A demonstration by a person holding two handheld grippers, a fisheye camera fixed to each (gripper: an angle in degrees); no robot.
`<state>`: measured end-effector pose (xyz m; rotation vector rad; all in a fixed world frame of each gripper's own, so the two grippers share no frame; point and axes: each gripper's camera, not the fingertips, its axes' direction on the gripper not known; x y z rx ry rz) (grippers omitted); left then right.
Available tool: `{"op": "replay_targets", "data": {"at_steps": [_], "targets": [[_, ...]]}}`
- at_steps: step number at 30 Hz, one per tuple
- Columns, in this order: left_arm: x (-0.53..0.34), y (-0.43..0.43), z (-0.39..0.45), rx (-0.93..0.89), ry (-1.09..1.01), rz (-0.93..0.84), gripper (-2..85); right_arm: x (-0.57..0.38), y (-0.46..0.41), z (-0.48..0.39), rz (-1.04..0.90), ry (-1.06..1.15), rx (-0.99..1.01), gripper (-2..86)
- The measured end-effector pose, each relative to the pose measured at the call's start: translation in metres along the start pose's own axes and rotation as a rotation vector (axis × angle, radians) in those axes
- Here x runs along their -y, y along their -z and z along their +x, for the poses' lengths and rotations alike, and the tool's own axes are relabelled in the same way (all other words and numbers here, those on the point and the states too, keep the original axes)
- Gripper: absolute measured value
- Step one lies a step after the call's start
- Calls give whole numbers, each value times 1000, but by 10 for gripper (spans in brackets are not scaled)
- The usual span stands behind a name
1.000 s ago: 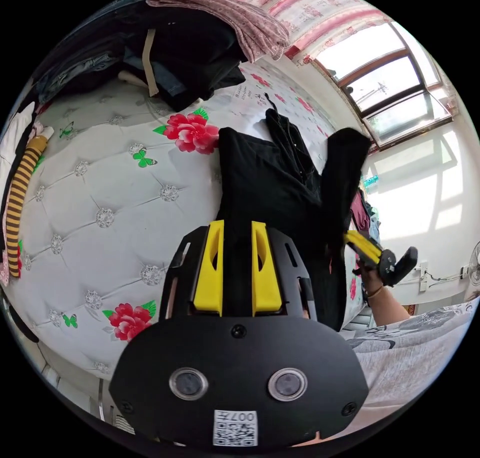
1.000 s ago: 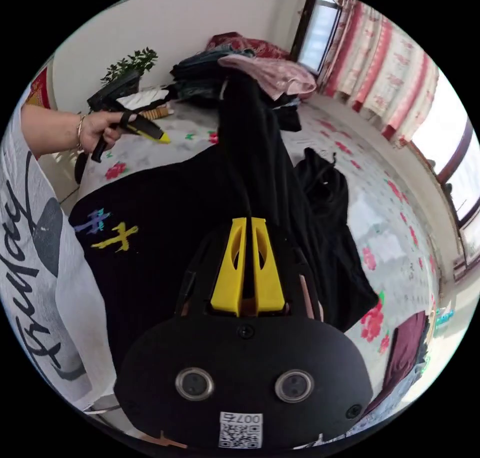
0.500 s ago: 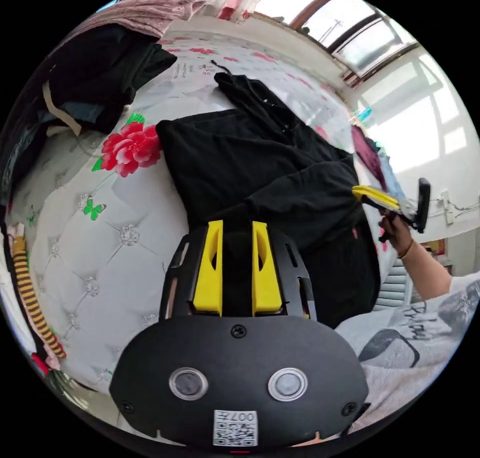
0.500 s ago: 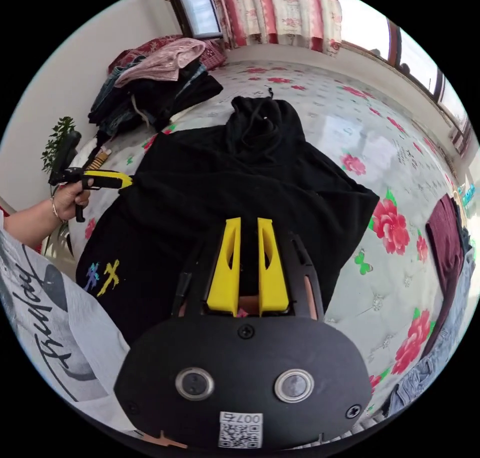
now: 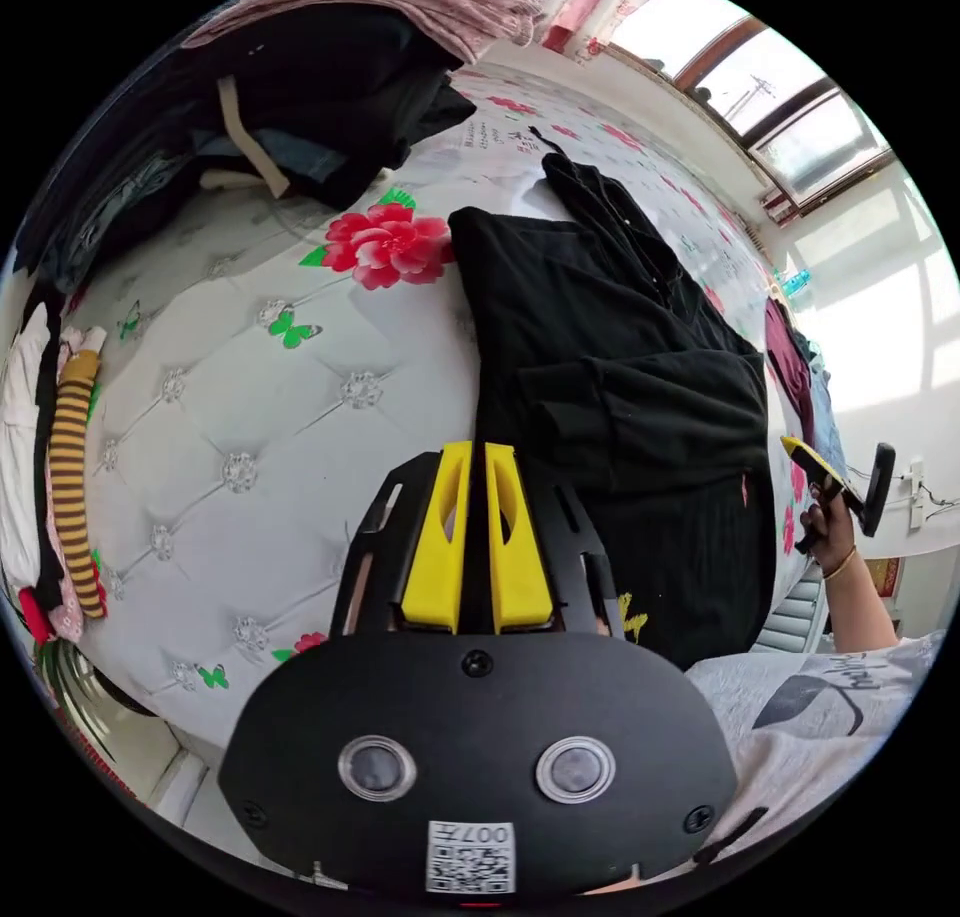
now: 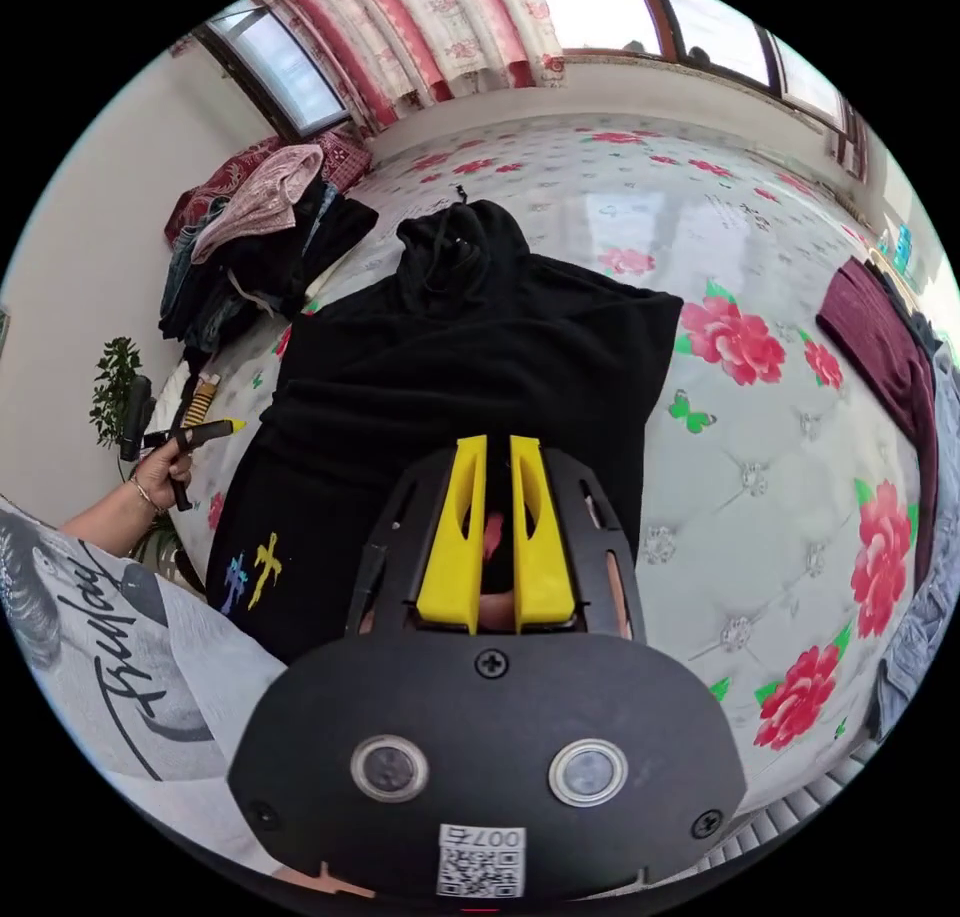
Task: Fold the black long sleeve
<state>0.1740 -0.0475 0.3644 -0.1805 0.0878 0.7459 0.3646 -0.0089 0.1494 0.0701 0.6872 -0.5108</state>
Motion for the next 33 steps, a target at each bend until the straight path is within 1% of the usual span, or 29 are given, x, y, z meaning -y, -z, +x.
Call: {"op": "replay_targets", "data": {"at_steps": [4, 8, 13, 17, 19, 23, 25, 27, 31, 33], "targets": [[-17, 14, -18, -59, 2, 2, 43, -41, 11, 27, -42, -48, 24, 55], [10, 18, -13, -92, -43, 28, 54, -21, 17, 43, -20, -36, 40, 59], [96, 7, 12, -194, -119, 67, 66, 72, 9, 54, 42, 47, 80, 61], [169, -16, 35, -199, -221, 66, 82, 154, -12, 62, 62, 99, 113, 63], [223, -35, 43, -203, -254, 59, 96, 213, -33, 69, 70, 133, 124, 67], [301, -62, 44, -275, -218, 76, 121, 297, -78, 79, 35, 183, 105, 71], [344, -80, 41, -357, -184, 97, 143, 346, -113, 88, 2, 193, 104, 73], [369, -96, 37, -390, -150, 101, 154, 374, -140, 96, -19, 188, 104, 73], [400, -140, 35, -292, -113, 27, 140, 414, -199, 109, -88, 171, 110, 66], [403, -144, 37, -277, -122, 65, 115, 421, -216, 112, -105, 173, 104, 55]]}}
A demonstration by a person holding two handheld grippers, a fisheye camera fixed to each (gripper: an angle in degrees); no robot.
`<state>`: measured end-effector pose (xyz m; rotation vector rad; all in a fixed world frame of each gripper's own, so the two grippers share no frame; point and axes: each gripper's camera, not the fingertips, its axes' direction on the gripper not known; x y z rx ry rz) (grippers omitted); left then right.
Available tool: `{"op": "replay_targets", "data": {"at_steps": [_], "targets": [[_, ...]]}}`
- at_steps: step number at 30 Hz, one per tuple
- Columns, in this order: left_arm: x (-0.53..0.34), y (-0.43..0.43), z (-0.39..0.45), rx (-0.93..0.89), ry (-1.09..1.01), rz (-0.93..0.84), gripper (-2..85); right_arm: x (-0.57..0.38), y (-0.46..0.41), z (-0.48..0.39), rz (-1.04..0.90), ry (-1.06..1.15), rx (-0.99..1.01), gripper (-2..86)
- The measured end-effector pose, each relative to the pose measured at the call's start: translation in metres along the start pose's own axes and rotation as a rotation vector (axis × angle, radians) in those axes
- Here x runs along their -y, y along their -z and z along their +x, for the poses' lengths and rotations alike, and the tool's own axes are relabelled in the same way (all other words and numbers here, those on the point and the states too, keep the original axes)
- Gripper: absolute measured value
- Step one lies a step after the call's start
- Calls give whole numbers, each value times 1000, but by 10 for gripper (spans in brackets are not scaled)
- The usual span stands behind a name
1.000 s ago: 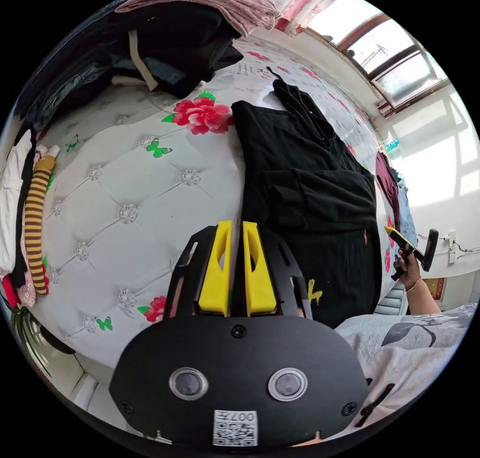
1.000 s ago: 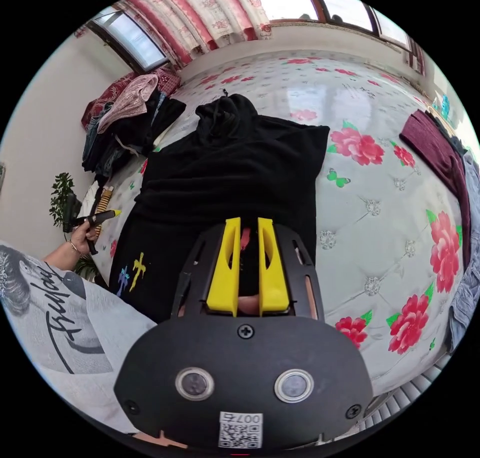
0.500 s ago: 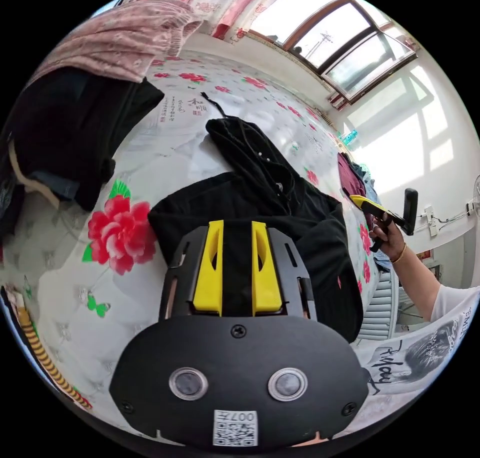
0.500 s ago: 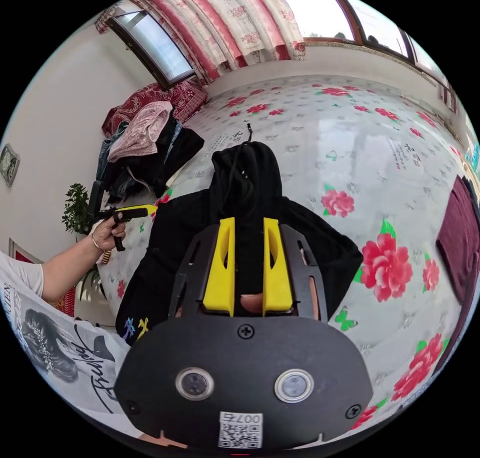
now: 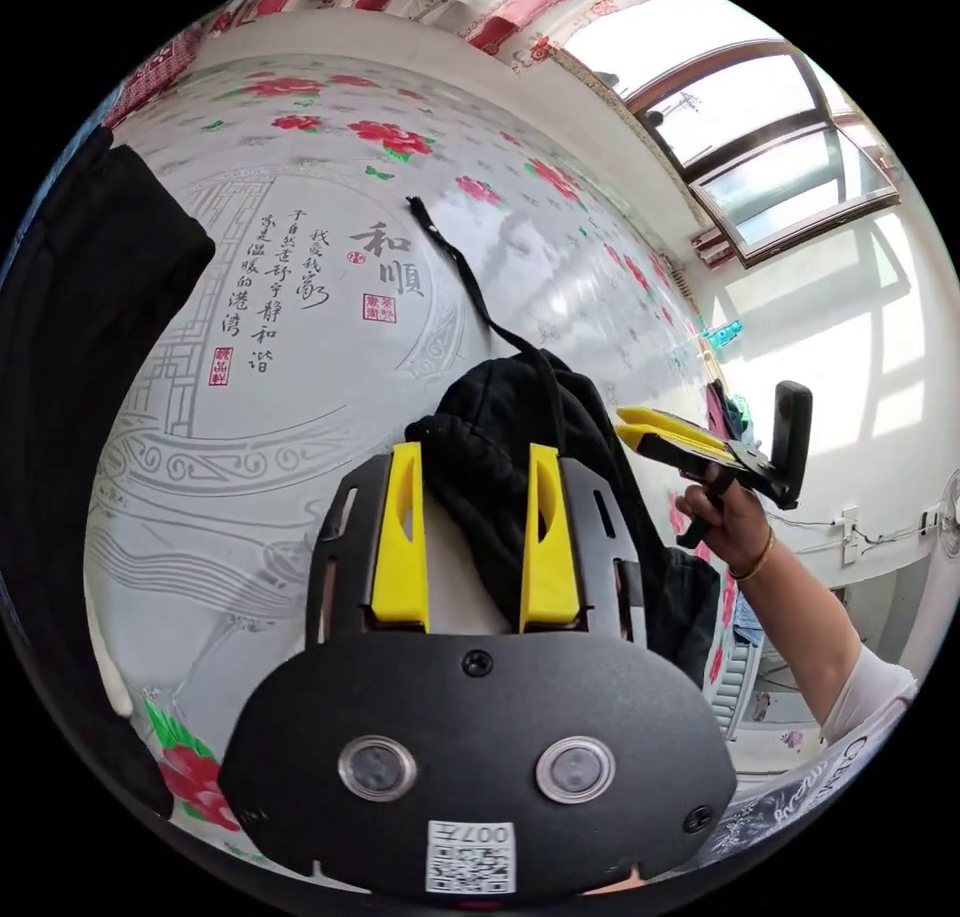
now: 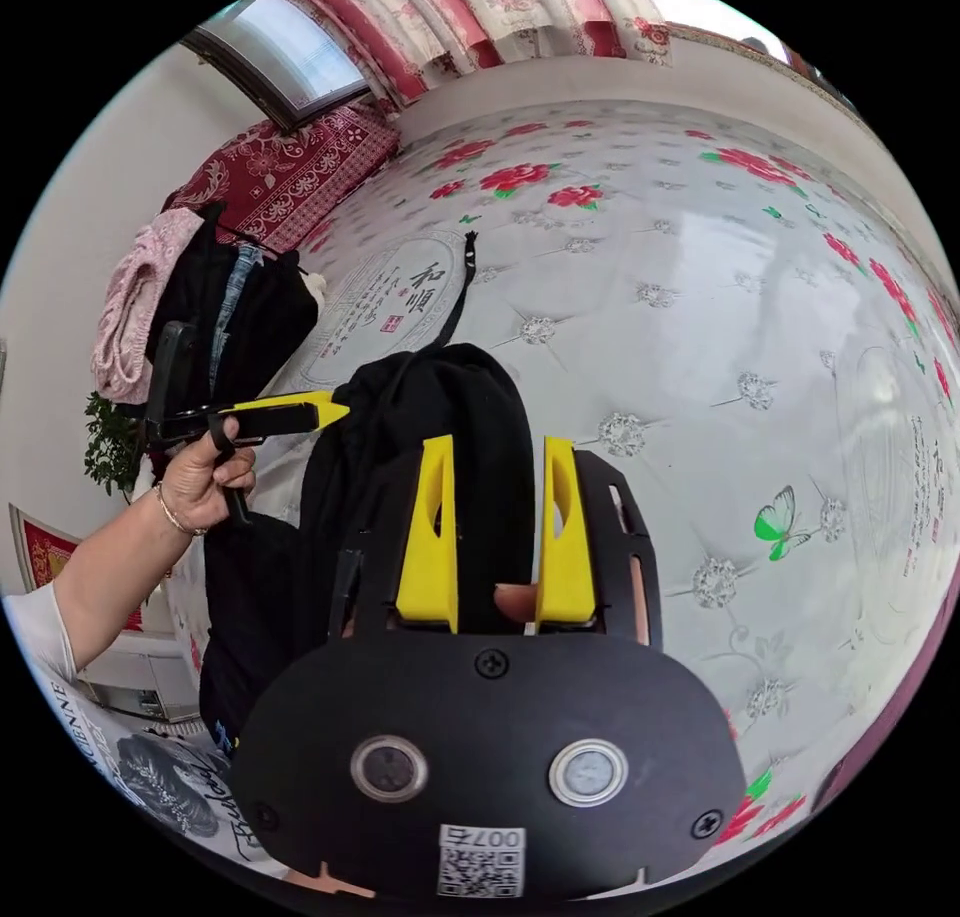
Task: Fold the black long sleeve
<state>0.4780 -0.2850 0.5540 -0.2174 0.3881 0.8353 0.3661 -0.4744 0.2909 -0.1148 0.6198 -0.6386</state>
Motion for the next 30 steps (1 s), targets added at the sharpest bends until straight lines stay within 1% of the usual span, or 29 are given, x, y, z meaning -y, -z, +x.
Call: {"op": "replay_targets", "data": {"at_steps": [3, 5, 7, 8, 11, 13, 15, 17, 19, 20, 22, 23, 24, 25, 26, 27, 28, 30], "targets": [[1, -7, 2, -6, -14, -7, 59, 5, -10, 4, -40, 0, -5, 23], [-1, -3, 3, -43, -19, 3, 28, 0, 10, 3, 31, 17, 16, 11], [-11, 16, 12, -153, -53, 77, 12, -11, 52, 3, 116, 33, 112, 3], [-15, 24, 17, -172, -72, 103, 9, -15, 64, 1, 140, 45, 141, 2], [-48, 74, 45, -273, -177, 246, 2, -45, 135, -15, 242, 136, 231, 0], [-87, 120, 72, -327, -308, 343, 1, -84, 195, -40, 305, 257, 282, -1], [-123, 153, 93, -348, -420, 388, 1, -125, 237, -66, 332, 358, 292, -2], [-164, 177, 112, -369, -522, 389, 1, -172, 272, -97, 341, 443, 272, -2], [-222, 193, 137, -363, -610, 326, 1, -239, 299, -140, 303, 504, 223, -2], [-236, 194, 142, -356, -621, 304, 1, -256, 302, -151, 290, 517, 205, -2], [-292, 183, 157, -309, -628, 188, 0, -325, 292, -193, 189, 547, 84, -1], [-305, 176, 159, -296, -618, 150, -1, -340, 285, -202, 152, 547, 51, -1], [-332, 157, 162, -255, -601, 58, -3, -370, 265, -217, 69, 526, -12, 0], [-360, 132, 163, -159, -584, -50, -5, -398, 235, -227, -22, 503, -78, 1], [-373, 119, 162, -97, -561, -107, -6, -412, 219, -229, -70, 482, -110, 2], [-396, 97, 160, -4, -523, -213, -7, -436, 190, -230, -161, 417, -150, 3], [-413, 85, 158, 50, -484, -273, -7, -454, 173, -230, -240, 377, -124, 8], [-424, 83, 154, 85, -411, -307, -6, -466, 176, -236, -253, 323, -67, 19]]}}
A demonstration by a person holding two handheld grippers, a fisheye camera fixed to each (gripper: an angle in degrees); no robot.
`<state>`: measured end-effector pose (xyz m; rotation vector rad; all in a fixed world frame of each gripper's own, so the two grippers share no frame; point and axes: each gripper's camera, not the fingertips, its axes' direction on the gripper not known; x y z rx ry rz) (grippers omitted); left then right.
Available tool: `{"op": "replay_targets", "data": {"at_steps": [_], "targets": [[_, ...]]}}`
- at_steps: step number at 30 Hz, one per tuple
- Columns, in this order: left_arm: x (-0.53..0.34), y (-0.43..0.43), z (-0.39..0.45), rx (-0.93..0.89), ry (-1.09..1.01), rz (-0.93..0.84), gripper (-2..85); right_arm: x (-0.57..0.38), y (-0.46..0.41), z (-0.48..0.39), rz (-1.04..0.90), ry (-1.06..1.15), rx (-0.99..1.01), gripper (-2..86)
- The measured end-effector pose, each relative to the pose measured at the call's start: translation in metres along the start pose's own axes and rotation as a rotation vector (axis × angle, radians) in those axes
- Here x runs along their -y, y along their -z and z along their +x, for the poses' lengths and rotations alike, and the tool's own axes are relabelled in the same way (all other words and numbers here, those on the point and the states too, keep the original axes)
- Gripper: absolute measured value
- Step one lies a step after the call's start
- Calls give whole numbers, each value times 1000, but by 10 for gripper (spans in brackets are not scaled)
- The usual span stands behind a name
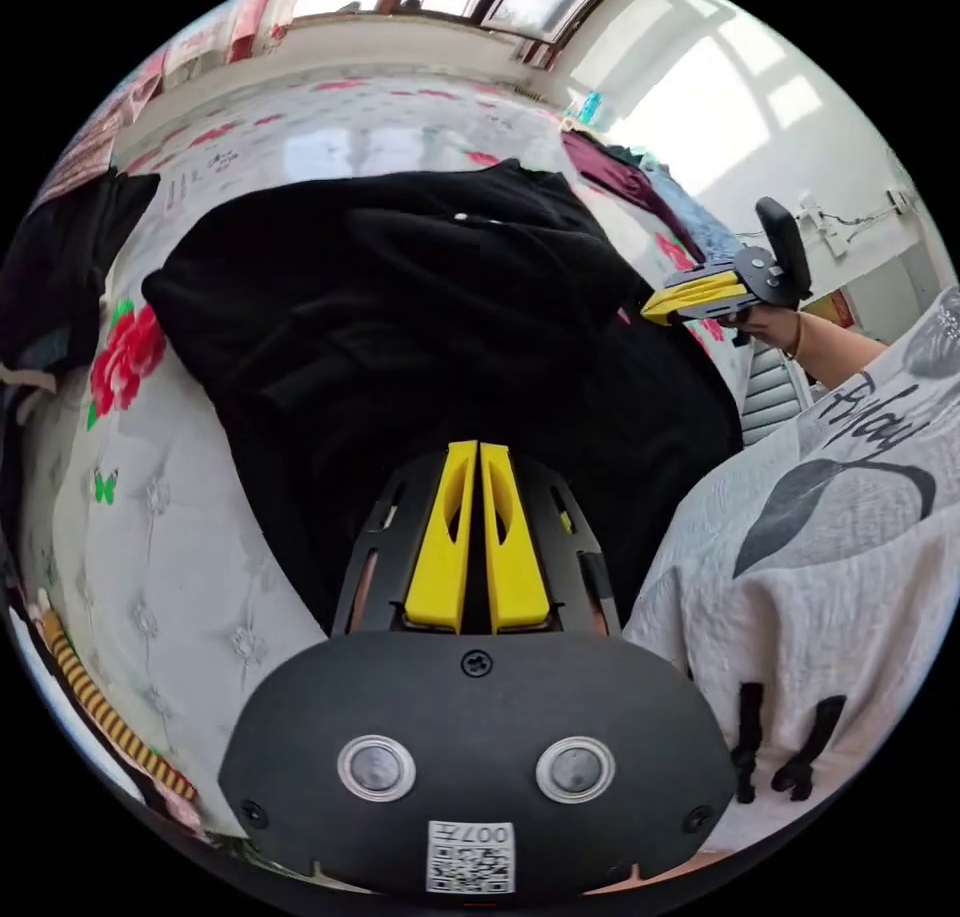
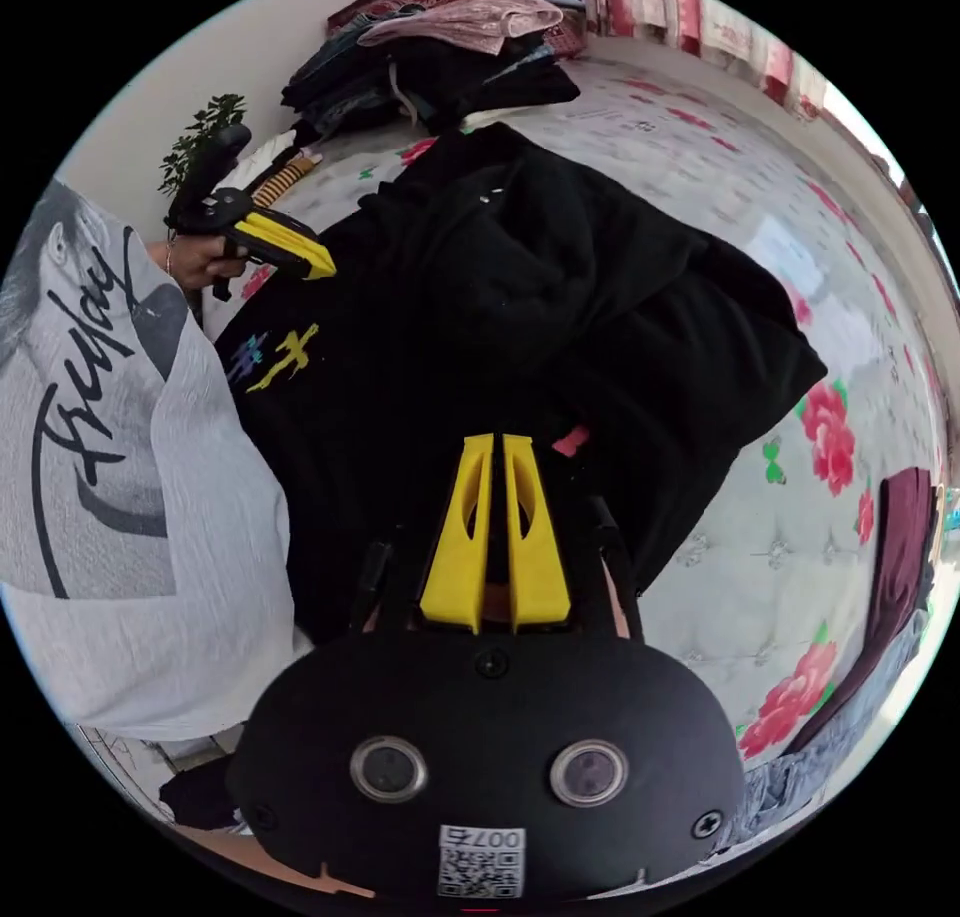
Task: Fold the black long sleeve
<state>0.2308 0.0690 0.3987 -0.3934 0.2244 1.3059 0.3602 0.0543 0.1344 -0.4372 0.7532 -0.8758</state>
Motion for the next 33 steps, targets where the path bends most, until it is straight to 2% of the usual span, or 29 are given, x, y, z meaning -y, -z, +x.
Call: {"op": "replay_targets", "data": {"at_steps": [3, 7, 11, 13, 15, 19, 22, 24, 28, 33], "targets": [[-3, 24, 0, -34, 38, 102, 10, -5, 39, -7, 165, -69, -7, 40], [35, 35, 8, -37, -31, 172, 51, 17, 60, 1, 319, -159, 46, 68], [84, 10, 24, -104, -103, 141, 83, 57, 36, -3, 274, -145, 137, 78], [106, -30, 32, -24, -141, -8, 92, 81, 7, -12, 132, -142, 50, 69], [112, -54, 30, 43, -119, -116, 79, 94, 9, -18, 76, -133, 13, 59], [103, -41, 25, -22, -115, -19, 6, 108, 108, -68, 368, 88, -55, 43], [94, -23, 25, -176, -80, 126, 10, 125, 138, -106, 421, 255, -52, 41], [91, -27, 25, -184, -65, 93, 22, 133, 123, -115, 374, 288, -17, 42], [61, -42, 3, -204, 60, 11, 55, 134, 64, -111, 181, 201, 22, 47], [30, -21, -19, -203, 132, 31, 60, 127, 54, -130, 164, 254, -31, 57]]}}
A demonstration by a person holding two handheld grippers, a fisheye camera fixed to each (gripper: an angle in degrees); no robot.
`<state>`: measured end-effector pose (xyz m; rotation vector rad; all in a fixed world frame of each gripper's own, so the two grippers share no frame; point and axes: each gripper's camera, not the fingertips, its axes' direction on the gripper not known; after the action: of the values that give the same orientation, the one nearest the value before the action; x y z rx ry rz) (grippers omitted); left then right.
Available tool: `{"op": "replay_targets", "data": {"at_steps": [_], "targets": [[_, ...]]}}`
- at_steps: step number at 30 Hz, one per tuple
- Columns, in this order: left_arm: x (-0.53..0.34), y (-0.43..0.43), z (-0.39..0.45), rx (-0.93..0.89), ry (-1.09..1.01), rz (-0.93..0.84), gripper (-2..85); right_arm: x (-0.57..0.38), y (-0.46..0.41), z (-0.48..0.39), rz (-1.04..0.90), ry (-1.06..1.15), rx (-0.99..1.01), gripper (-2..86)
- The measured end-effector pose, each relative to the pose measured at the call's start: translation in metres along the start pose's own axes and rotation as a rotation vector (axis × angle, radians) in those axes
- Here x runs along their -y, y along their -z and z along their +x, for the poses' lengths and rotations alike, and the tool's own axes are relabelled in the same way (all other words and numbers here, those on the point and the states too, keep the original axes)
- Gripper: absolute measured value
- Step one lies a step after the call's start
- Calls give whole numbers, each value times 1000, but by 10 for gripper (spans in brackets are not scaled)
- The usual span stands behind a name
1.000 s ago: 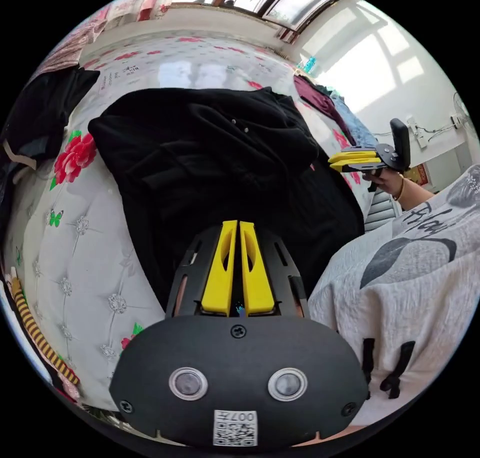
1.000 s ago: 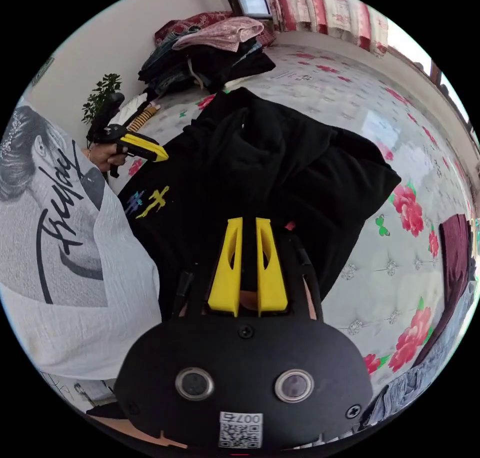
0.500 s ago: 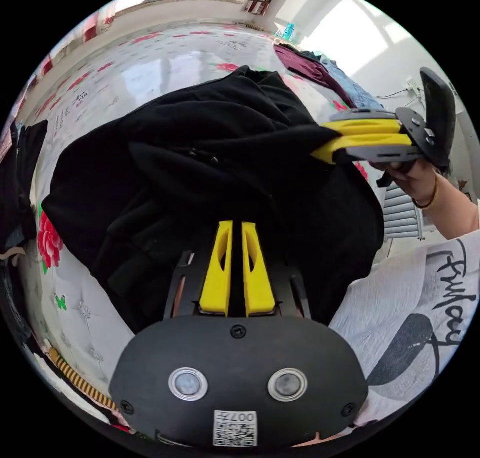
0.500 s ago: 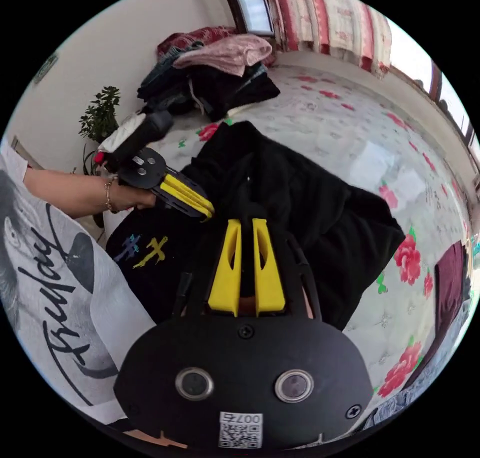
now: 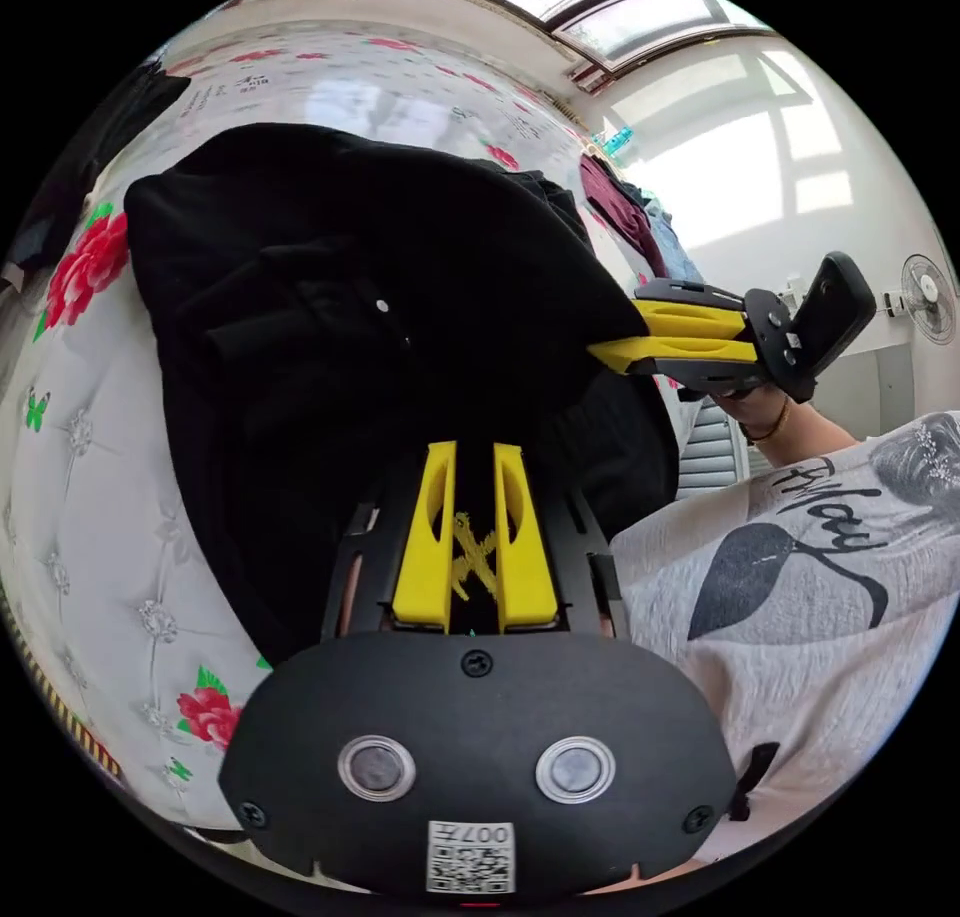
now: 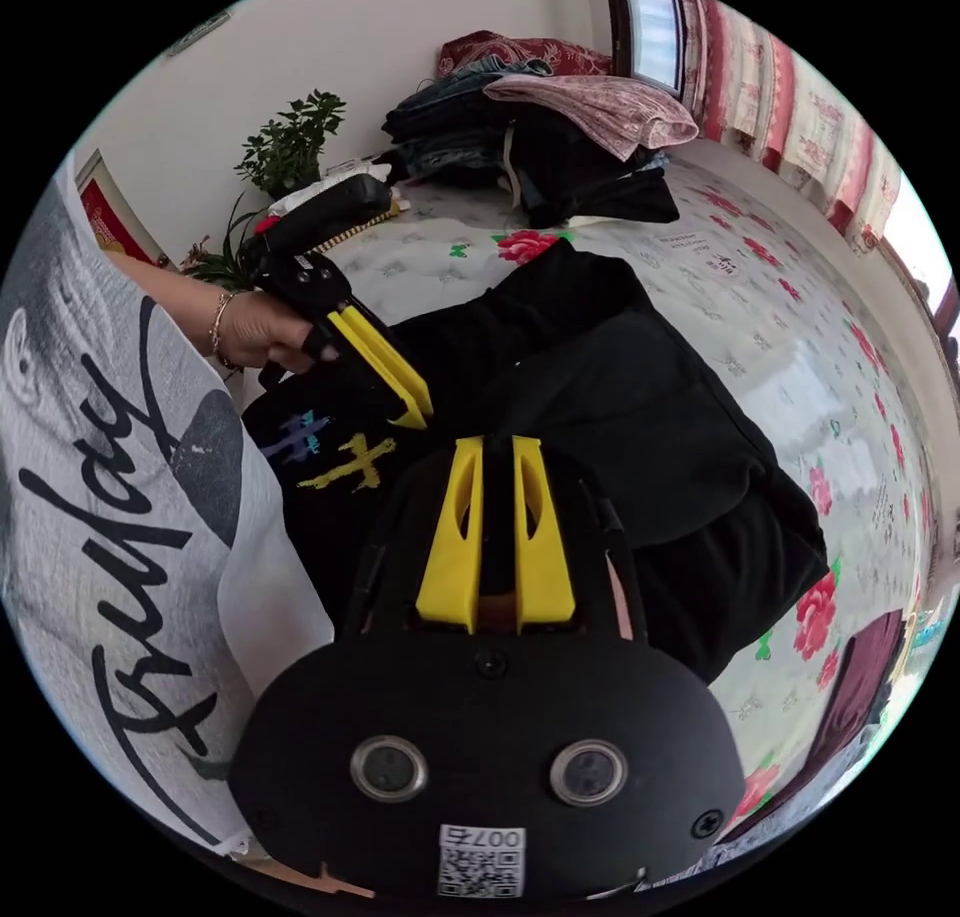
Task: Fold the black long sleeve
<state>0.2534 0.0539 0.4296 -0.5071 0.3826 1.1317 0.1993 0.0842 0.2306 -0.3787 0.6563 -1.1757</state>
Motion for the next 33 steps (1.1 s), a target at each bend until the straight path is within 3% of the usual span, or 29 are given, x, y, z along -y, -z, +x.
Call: {"op": "replay_targets", "data": {"at_steps": [4, 9, 11, 13, 15, 17, 19, 22, 25, 29, 33], "targets": [[19, 33, 9, -16, -42, 136, 75, 9, -6, -8, -39, 54, 92, 66], [56, 46, 23, -137, -113, 262, 90, 11, -5, -27, -85, 162, 26, 69], [67, 37, 37, -106, -193, 230, 91, 11, -5, -41, -111, 240, -74, 61], [74, 5, 50, 50, -272, 94, 92, 7, 2, -54, -81, 317, -191, 48], [74, -16, 46, 156, -233, -9, 91, 3, 15, -53, -13, 300, -221, 40], [67, -16, 37, 166, -157, 7, 86, -4, 34, -38, 71, 199, -186, 34], [53, -1, 27, 92, -109, 96, 82, -21, 52, 8, 144, -78, -109, 41], [41, 12, 11, 64, -27, 140, 87, -64, 45, 89, 145, -487, 78, 55], [38, 14, 0, 11, 16, 142, 100, -111, 19, 146, 126, -754, 222, 66], [41, 13, 11, -47, -22, 143, 117, -128, -8, 166, 86, -806, 319, 68], [34, 13, 52, 24, -236, 194, 112, -124, -36, 164, 37, -772, 402, 50]]}}
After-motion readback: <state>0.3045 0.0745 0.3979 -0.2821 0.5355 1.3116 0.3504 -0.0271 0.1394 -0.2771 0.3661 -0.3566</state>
